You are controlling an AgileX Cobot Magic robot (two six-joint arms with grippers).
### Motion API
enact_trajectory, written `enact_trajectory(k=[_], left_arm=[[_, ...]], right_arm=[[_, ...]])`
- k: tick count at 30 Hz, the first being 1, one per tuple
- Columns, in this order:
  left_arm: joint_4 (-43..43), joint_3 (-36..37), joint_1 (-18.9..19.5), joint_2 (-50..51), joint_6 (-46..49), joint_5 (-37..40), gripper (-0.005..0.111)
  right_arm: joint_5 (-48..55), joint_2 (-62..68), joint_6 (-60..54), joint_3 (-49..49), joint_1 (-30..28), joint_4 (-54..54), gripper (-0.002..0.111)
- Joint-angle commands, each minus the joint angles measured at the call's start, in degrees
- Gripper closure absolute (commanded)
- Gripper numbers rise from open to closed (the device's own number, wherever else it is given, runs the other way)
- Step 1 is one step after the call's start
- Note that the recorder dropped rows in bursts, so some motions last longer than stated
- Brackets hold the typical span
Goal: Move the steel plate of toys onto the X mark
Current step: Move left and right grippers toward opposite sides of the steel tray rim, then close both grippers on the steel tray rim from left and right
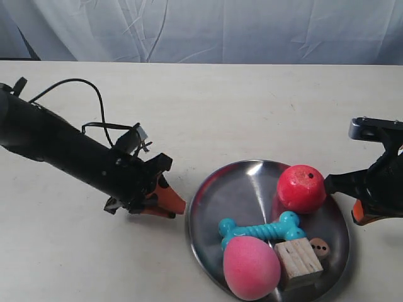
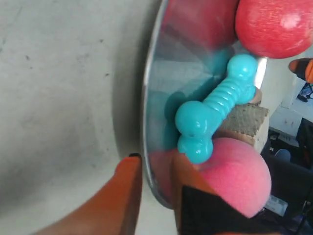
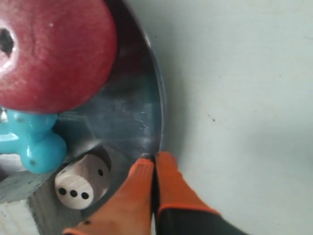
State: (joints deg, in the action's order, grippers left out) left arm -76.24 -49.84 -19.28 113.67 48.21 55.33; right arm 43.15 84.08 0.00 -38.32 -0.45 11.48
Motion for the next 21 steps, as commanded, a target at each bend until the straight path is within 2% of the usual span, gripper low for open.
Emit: enact_trajectory(k=[1, 5, 11, 13, 21], left_arm=[[-5.07, 0.15, -0.31, 3.07, 0.20, -0.03, 0.066], [-7.83, 0.15, -0.31, 4.29, 0.20, -0.76, 0.054], [-10.32, 0.15, -0.31, 5.33, 1.01, -5.27, 0.054], [-12.31, 0.15, -0.31, 5.33, 3.82, -5.44, 0.054], [-12.30, 0.15, -1.48, 5.33, 4.67, -5.44, 0.054]], right_arm=[[-0.02, 0.10, 0.00, 0.24, -0.15, -0.94, 0.109], [-0.02, 0.10, 0.00, 0.24, -0.15, -0.94, 0.109], [-0.04, 0.10, 0.00, 0.24, -0.15, -0.70, 0.109], [-0.04, 0.10, 0.00, 0.24, -0.15, -0.57, 0.109], [-0.26, 0.10, 0.00, 0.24, -0.15, -0.33, 0.109]])
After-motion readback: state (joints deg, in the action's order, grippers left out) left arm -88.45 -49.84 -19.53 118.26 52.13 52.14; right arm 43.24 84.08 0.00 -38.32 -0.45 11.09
